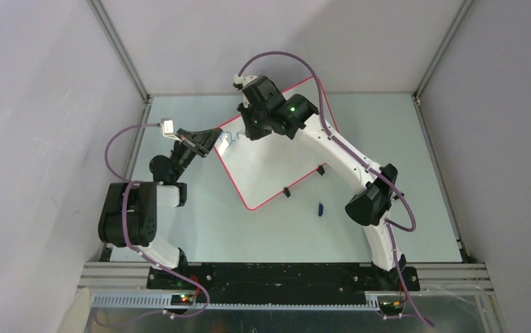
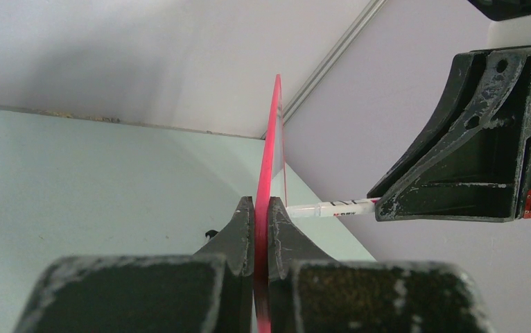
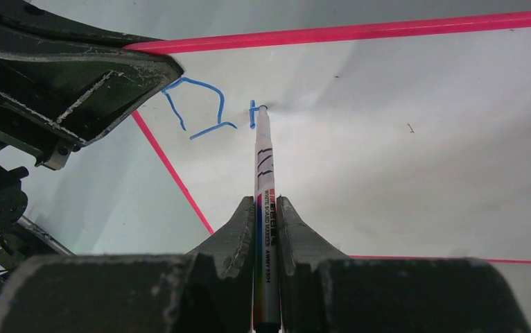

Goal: Write a sentence on the whiteboard

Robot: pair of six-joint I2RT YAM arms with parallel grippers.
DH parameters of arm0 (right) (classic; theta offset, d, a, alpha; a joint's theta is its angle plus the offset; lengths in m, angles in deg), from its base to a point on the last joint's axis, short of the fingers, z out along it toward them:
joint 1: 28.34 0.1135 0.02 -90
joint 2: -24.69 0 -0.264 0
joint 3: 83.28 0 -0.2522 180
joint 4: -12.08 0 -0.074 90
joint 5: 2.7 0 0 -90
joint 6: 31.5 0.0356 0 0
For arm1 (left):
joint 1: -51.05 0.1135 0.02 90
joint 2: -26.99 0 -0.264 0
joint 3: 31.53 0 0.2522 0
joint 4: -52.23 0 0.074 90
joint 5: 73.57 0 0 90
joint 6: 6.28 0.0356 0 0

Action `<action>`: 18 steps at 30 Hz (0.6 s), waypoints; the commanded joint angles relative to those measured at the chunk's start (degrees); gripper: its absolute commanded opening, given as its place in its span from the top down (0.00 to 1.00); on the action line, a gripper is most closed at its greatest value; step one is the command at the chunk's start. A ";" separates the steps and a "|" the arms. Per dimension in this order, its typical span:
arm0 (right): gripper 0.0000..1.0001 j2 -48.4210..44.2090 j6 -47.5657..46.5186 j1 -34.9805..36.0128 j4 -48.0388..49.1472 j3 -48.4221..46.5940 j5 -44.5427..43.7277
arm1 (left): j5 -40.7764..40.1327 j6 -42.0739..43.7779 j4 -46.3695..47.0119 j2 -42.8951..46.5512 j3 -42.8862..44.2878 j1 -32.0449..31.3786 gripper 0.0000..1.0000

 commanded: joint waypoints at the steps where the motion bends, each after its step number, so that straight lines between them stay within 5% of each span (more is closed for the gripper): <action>1: 1.00 0.54 -0.34 -0.83 1.18 -2.82 -3.02 | 4.76 6.72 1.39 0.52 -0.48 -1.57 0.99; 18: 1.00 -5.70 -1.10 -0.68 5.15 3.39 -1.54 | 4.75 6.73 1.39 0.50 -0.50 -1.57 0.99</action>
